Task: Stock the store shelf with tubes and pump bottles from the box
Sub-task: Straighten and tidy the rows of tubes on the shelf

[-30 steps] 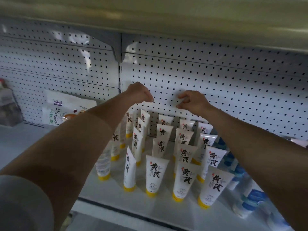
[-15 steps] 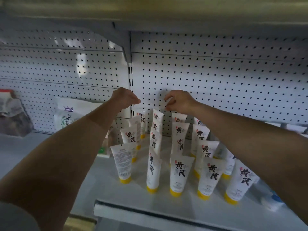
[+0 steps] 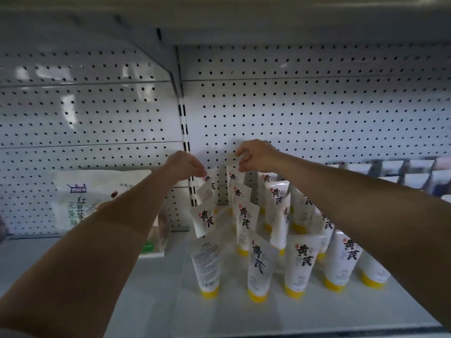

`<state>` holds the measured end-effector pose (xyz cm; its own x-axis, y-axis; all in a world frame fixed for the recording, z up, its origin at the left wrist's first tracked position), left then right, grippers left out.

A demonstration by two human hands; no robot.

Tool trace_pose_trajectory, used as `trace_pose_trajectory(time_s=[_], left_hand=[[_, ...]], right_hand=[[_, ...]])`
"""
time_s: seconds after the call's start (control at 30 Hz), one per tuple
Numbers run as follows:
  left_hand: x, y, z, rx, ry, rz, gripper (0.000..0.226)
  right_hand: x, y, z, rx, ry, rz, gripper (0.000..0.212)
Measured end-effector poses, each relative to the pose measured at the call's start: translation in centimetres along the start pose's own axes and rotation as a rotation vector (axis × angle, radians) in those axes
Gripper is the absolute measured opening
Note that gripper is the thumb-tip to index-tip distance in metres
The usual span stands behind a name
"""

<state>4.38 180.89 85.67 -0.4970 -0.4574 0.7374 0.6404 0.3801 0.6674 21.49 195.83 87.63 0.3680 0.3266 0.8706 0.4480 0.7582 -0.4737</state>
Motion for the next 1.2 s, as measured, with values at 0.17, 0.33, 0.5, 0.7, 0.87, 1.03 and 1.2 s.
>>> trace_pose_trajectory(time_s=[0.17, 0.33, 0.5, 0.7, 0.87, 1.03, 1.2], left_hand=[[-0.6, -0.6, 0.7, -0.019, -0.021, 0.036, 0.033], [-0.7, -0.4, 0.9, -0.063, -0.029, 0.059, 0.025], [-0.7, -0.6, 1.0, -0.063, -0.03, 0.065, 0.019], [-0.8, -0.7, 0.8, -0.06, -0.032, 0.045, 0.018], [-0.9, -0.8, 0.6, -0.037, -0.033, 0.036, 0.019], [-0.5, -0.8, 0.1, -0.03, 0.023, 0.002, 0.025], [1.5, -0.6, -1.2, -0.066, 0.165, -0.042, 0.029]], right_hand=[[-0.7, -0.4, 0.4, 0.001, -0.021, -0.066, 0.049], [-0.8, -0.7, 0.5, 0.022, -0.026, -0.087, 0.044], [-0.8, -0.8, 0.7, 0.037, -0.027, -0.099, 0.041], [-1.0, -1.0, 0.9, 0.041, -0.036, -0.124, 0.043], [-1.1, -0.9, 1.1, 0.049, -0.035, -0.124, 0.044], [-0.6, -0.7, 0.7, 0.048, -0.015, -0.075, 0.042], [0.9, -0.5, -0.2, 0.045, 0.023, -0.018, 0.043]])
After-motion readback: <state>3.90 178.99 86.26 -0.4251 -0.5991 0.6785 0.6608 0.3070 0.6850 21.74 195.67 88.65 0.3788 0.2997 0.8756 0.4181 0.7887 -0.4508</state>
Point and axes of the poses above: each hand's wrist, its own z-axis towards the middle knuckle, its own x-axis out of the back of the hand, y = z × x, the point moved 5 cm from there along z, towards the middle knuckle, and after that the axes turned 4 degrees about -z, right-handed, at the moved point
